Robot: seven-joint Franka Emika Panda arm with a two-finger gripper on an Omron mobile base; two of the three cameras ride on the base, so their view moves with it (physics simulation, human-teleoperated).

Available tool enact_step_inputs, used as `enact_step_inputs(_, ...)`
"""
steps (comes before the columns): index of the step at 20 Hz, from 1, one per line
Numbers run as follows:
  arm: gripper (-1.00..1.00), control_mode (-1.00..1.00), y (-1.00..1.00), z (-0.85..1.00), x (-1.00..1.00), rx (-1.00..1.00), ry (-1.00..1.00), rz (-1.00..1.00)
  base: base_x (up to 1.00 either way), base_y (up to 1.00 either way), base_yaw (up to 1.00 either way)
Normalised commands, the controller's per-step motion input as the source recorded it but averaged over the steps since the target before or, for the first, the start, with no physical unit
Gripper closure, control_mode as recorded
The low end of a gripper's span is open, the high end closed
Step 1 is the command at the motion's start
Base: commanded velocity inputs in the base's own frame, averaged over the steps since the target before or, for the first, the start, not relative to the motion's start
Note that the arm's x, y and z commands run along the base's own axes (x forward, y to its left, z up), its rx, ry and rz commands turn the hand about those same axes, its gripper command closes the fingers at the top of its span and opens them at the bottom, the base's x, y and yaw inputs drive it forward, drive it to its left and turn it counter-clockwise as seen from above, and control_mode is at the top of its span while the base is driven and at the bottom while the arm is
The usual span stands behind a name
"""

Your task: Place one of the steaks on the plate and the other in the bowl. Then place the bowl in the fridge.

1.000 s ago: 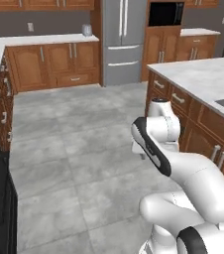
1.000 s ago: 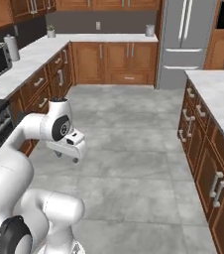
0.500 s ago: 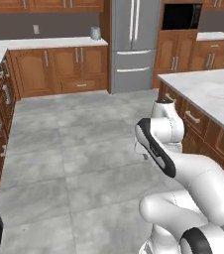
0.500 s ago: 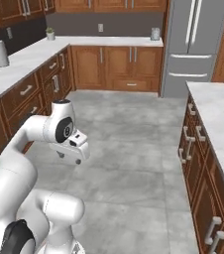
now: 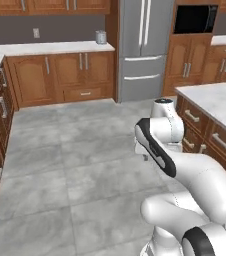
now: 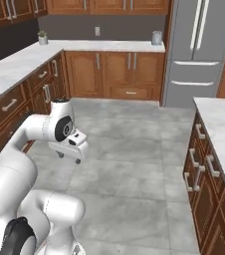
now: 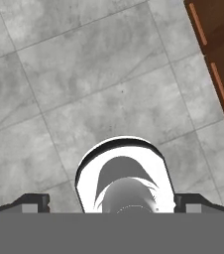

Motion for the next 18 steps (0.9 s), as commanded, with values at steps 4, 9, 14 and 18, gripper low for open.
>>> enact_step_inputs(4,-1.0,1.0,0.0,0.0,0.0,0.0,0.0,0.0,1.0,0.0,0.0)
enact_step_inputs(9,-1.0,1.0,0.0,0.0,0.0,0.0,0.0,0.0,1.0,0.0,0.0)
enact_step_inputs(14,-1.0,1.0,0.0,0.0,0.0,0.0,0.0,0.0,1.0,0.0,-0.01)
enact_step_inputs(18,-1.0,1.0,0.0,0.0,0.0,0.0,0.0,0.0,1.0,0.0,-0.04)
